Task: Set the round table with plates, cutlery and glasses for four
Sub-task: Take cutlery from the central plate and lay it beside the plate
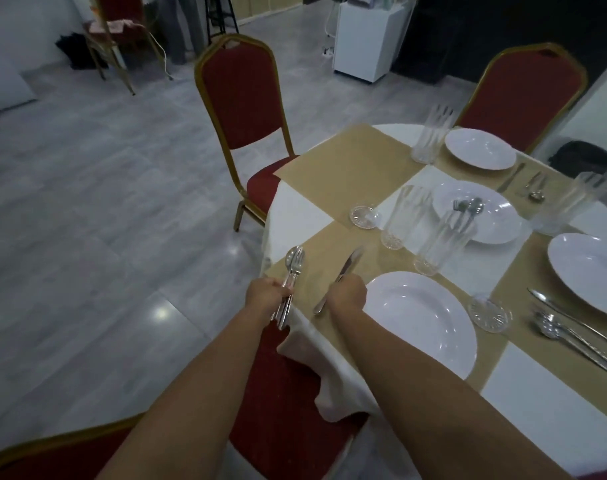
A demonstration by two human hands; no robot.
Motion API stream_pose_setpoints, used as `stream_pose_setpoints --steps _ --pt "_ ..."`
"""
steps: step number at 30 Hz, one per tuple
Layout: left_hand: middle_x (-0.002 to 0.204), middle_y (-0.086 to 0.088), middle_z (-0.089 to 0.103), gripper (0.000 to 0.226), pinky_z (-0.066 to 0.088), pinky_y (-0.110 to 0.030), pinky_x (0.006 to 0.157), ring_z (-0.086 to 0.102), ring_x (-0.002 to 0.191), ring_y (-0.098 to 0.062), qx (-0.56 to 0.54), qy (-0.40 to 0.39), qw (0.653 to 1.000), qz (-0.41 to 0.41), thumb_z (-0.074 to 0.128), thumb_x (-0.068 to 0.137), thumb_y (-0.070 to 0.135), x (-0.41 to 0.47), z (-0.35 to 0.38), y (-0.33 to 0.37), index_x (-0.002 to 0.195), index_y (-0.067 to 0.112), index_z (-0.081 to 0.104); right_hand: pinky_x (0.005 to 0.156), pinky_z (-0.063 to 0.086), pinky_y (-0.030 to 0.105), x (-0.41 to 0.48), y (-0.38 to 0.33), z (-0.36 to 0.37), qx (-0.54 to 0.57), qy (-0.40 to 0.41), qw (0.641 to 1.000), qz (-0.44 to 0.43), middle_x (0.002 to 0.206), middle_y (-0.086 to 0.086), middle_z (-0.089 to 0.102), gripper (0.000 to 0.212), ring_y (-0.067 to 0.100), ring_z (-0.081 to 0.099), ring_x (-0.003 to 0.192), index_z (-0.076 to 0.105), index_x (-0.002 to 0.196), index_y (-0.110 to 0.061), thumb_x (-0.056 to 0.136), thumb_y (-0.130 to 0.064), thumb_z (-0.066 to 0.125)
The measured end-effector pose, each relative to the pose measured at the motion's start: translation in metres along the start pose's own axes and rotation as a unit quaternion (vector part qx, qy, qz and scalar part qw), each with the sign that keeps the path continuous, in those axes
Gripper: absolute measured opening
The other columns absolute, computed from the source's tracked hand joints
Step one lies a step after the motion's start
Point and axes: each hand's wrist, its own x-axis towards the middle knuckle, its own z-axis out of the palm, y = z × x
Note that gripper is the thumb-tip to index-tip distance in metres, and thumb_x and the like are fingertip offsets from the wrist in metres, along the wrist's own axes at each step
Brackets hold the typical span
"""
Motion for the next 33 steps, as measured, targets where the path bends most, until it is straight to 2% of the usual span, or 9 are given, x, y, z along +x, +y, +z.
stream_pose_setpoints --steps 5,10,16,18,20,22,24,28,33 --pt "0.072 -0.01 0.064 0.017 0.05 -0.034 0.07 0.059 0.069 -0.022 -0.05 -0.011 0.998 -0.02 0.076 0.076 0.008 0.011 0.002 -0.007 0.064 0.015 0.066 0.071 0.046 0.027 0.005 -0.001 0.013 -0.053 0.01 0.999 -0.006 0.115 0.018 0.064 0.03 0.032 0.06 0.098 0.055 0.12 0.003 0.091 0.001 0.046" --pt "0.065 -0.004 0.063 0.01 0.048 -0.03 0.067 0.056 0.059 -0.017 -0.067 -0.031 0.997 -0.027 0.076 0.077 0.01 0.015 0.003 -0.005 0.07 0.013 0.068 0.088 0.049 0.037 0.015 -0.006 0.019 -0.094 0.018 0.995 -0.021 0.116 0.016 0.061 0.026 0.034 0.06 0.109 0.056 0.113 -0.001 0.089 -0.001 0.047" --pt "0.07 -0.007 0.065 0.01 0.052 -0.037 0.074 0.06 0.067 -0.021 -0.071 -0.036 0.997 -0.025 0.075 0.078 0.01 0.018 0.001 -0.004 0.072 0.013 0.068 0.09 0.047 0.036 0.026 -0.007 0.01 -0.156 0.013 0.987 -0.044 0.12 0.015 0.061 0.047 0.031 0.06 0.113 0.039 0.141 -0.004 0.094 -0.002 0.044" --pt "0.072 -0.009 0.067 0.009 0.054 -0.04 0.079 0.061 0.071 -0.023 -0.06 -0.036 0.997 -0.024 0.076 0.077 0.012 0.02 0.0 -0.006 0.071 0.014 0.069 0.09 0.047 0.036 0.024 -0.008 0.006 -0.219 0.001 0.973 -0.069 0.124 0.016 0.059 0.038 0.029 0.06 0.113 0.048 0.135 -0.003 0.097 -0.005 0.042" --pt "0.074 -0.009 0.067 0.008 0.055 -0.041 0.08 0.062 0.072 -0.023 -0.061 -0.039 0.997 -0.021 0.075 0.078 0.012 0.02 0.002 -0.006 0.073 0.013 0.069 0.08 0.046 0.034 0.019 -0.006 0.003 -0.335 -0.012 0.931 -0.142 0.129 0.017 0.055 0.022 0.026 0.057 0.11 0.063 0.112 -0.008 0.094 -0.012 0.052" --pt "0.077 -0.009 0.068 0.004 0.054 -0.038 0.081 0.063 0.074 -0.023 -0.056 -0.045 0.997 -0.012 0.074 0.079 0.012 0.018 0.005 -0.002 0.078 0.011 0.071 0.084 0.041 0.035 0.019 0.005 0.004 -0.423 -0.024 0.882 -0.207 0.125 0.013 0.057 0.025 0.024 0.05 0.111 0.069 0.097 -0.014 0.085 -0.036 0.065" --pt "0.078 -0.009 0.069 0.004 0.054 -0.037 0.081 0.064 0.075 -0.023 -0.057 -0.056 0.997 -0.005 0.073 0.08 0.013 0.016 0.011 0.002 0.078 0.012 0.07 0.102 0.029 0.043 0.02 0.016 0.007 -0.457 -0.033 0.856 -0.239 0.114 0.003 0.062 0.041 0.023 0.046 0.115 0.07 0.095 -0.019 0.075 -0.055 0.066" --pt "0.075 -0.006 0.067 0.007 0.053 -0.034 0.078 0.062 0.072 -0.021 -0.062 -0.067 0.996 -0.011 0.072 0.081 0.012 0.015 0.022 0.005 0.076 0.013 0.068 0.108 -0.002 0.06 0.023 0.025 0.007 -0.448 -0.012 0.859 -0.247 0.11 -0.008 0.063 0.047 0.022 0.04 0.125 0.07 0.095 -0.025 0.071 -0.064 0.061" --pt "0.072 -0.001 0.065 0.009 0.049 -0.025 0.064 0.059 0.065 -0.013 -0.061 -0.074 0.995 -0.017 0.07 0.083 0.011 0.015 0.03 0.003 0.091 0.007 0.071 0.103 -0.016 0.068 0.026 0.025 -0.002 -0.457 0.004 0.863 -0.216 0.115 -0.008 0.063 0.053 0.026 0.032 0.134 0.069 0.098 -0.024 0.073 -0.069 0.057"
